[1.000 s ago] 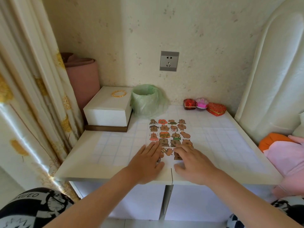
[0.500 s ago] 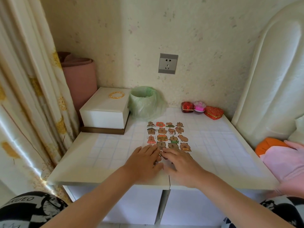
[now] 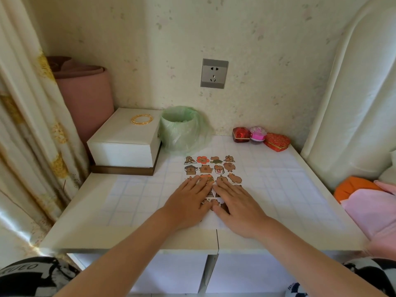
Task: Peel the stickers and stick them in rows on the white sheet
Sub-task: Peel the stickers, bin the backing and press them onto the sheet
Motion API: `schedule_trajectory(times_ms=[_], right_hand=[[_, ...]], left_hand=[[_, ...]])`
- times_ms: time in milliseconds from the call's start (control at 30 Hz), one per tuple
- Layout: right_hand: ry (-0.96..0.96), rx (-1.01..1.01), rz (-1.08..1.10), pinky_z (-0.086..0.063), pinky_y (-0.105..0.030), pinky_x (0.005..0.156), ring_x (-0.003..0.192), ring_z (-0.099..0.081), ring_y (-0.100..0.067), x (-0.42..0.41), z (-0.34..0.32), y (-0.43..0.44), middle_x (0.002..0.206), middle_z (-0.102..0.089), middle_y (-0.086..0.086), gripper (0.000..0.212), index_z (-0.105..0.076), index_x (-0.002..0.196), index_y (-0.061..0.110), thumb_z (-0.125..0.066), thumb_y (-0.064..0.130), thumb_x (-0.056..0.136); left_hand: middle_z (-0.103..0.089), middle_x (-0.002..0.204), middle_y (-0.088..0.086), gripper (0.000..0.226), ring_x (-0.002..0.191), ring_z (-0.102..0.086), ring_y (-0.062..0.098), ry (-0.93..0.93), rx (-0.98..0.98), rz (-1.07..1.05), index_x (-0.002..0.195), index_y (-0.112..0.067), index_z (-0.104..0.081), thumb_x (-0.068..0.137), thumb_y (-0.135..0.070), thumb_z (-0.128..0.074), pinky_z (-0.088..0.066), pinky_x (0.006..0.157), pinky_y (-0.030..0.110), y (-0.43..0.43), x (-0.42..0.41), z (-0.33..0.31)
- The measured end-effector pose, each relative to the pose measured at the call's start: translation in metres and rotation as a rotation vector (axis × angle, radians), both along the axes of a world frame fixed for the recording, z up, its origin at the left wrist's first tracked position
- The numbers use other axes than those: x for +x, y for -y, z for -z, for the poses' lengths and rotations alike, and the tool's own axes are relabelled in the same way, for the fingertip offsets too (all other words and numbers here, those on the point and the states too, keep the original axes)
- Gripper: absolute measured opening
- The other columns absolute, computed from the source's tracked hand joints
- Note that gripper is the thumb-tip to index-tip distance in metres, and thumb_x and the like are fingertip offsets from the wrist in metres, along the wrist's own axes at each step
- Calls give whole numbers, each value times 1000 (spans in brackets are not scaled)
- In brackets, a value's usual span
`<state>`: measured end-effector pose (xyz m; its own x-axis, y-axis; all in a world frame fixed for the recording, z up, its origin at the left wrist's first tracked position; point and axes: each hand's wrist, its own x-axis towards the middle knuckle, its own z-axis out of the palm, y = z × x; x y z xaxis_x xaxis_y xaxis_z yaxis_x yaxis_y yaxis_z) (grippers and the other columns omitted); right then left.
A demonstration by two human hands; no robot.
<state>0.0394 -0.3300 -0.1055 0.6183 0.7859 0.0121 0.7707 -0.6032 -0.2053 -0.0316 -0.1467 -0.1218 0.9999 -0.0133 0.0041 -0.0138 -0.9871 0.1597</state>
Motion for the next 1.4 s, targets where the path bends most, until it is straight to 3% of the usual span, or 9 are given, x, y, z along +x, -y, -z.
schedule_trajectory(times_ms=[167,300,433,533,833,1033,1167,1333,1400], right_hand=[[104,9,9,-20,-31,113,146,-18,-11,3,-3,-5,158,-23,13,59,-26,152,30,-34,53,98],[50,52,23,-15,-32,119,144,-14,-12,6,-3,-8,154,-28,11,66,-30,150,25,-32,58,94],[-20,-55,25,12,-29,122,150,22,-9,10,2,-10,166,16,7,78,4,160,21,-17,64,98],[-70,-125,21,17,-26,118,147,28,-6,12,-1,-11,163,25,8,75,13,158,21,-16,61,101],[-50,31,3,-12,-27,118,150,-17,-13,31,-15,-10,163,-24,9,50,-36,153,27,-30,43,107],[-8,103,15,-26,-30,110,140,-33,-12,40,-5,-13,152,-40,11,42,-48,143,27,-42,39,103],[-45,140,19,-30,-33,108,137,-36,-13,49,-5,-13,147,-46,12,36,-55,137,28,-45,35,103],[-66,199,21,-39,-34,98,124,-45,-17,58,-9,-24,122,-55,8,27,-63,123,22,-49,30,101],[-40,270,19,-38,-33,103,123,-46,-19,61,-12,-32,125,-56,3,30,-62,127,20,-48,28,102]], left_hand=[[12,165,-5,62,151,15,12,-6,-21,-43,157,-37,0,102,-57,-21,10,123,33,-1,0,1],[14,165,-2,68,151,16,11,-5,23,-60,158,-21,5,103,-54,-20,9,123,33,1,-2,1],[14,165,-2,69,151,17,11,-6,17,-59,158,-18,5,103,-52,-21,10,123,31,0,-3,-1],[13,165,-1,69,151,15,11,-4,20,-65,158,-18,4,103,-51,-21,9,123,32,3,-3,-3],[-3,165,-5,61,152,0,6,19,-154,10,158,-17,-15,105,-43,-33,-2,124,28,-19,0,-9],[-21,163,-6,49,150,-16,7,112,-273,-16,152,-17,-37,106,-32,-39,-7,123,23,-22,3,-7],[-18,162,-11,48,150,-9,3,126,-206,-40,153,-21,-33,107,-34,-34,0,122,23,-22,-3,-6],[-23,162,-7,49,149,-15,4,172,-296,-102,154,-18,-32,107,-30,-37,5,108,1,-24,6,-20],[-25,161,-5,49,150,-18,11,257,-246,-81,154,-17,-31,107,-29,-34,-1,117,11,-23,20,-28]])
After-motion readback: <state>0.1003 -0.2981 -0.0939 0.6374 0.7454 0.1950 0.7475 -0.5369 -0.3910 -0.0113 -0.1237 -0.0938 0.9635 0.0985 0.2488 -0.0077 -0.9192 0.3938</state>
